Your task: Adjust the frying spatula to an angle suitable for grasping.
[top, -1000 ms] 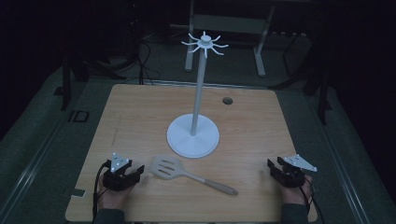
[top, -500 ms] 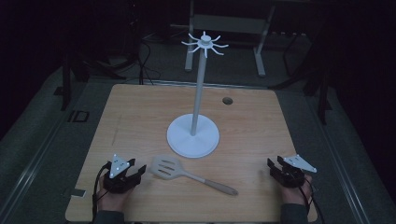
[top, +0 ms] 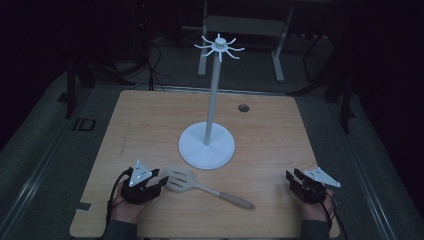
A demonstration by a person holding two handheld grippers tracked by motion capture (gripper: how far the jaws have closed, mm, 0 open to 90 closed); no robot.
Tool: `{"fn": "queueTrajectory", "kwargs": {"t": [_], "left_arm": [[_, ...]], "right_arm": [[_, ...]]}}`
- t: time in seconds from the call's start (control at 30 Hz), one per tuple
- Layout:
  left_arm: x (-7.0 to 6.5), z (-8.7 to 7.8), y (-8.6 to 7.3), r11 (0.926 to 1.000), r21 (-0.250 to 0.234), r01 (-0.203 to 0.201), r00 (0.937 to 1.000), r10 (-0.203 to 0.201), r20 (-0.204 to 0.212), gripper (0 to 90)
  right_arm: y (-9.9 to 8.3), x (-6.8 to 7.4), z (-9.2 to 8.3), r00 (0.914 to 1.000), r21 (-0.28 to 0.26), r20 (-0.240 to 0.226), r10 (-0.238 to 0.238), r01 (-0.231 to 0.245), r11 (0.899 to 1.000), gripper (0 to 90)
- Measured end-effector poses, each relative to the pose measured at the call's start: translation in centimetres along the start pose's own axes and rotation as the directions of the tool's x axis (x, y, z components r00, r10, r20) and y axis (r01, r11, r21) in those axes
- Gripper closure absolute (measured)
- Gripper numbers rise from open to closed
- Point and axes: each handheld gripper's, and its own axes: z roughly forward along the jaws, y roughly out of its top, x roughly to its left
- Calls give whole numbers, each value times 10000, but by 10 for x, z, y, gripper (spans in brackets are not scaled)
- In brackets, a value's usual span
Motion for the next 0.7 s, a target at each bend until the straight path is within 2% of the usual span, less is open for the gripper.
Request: {"fn": "queueTrajectory", "kwargs": {"t": [0.07,0.13,0.17,0.33,0.4,0.53,0.6,0.7], "left_arm": [[-4,3,4,9995,114,-288,9995,286,146,566],[-5,4,6,9992,143,-369,9990,366,243,568],[-9,8,10,9980,222,-593,9976,585,363,568],[-15,17,22,9959,279,-864,9935,841,763,577],[-20,19,27,9931,279,-1135,9900,1107,870,586],[-30,27,38,9867,329,-1592,9804,1541,1225,591],[-37,34,42,9796,454,-1959,9720,1878,1412,595],[-48,45,48,9650,694,-2529,9563,2385,1689,594]], "right_arm": [[2,2,-2,9999,-38,-105,-40,40,10000,627],[4,3,-3,9999,-59,-149,-80,79,10000,626],[6,6,-6,9996,-72,-254,-129,127,9999,618],[6,9,-12,9986,124,-468,-260,266,9996,600],[3,9,-14,9987,191,-467,-190,199,9996,592],[-5,8,-13,9990,300,-433,-90,103,9995,582],[-7,7,-10,9992,397,-406,-53,69,9992,577],[-6,6,-9,9994,356,-339,-108,120,9993,570]]}}
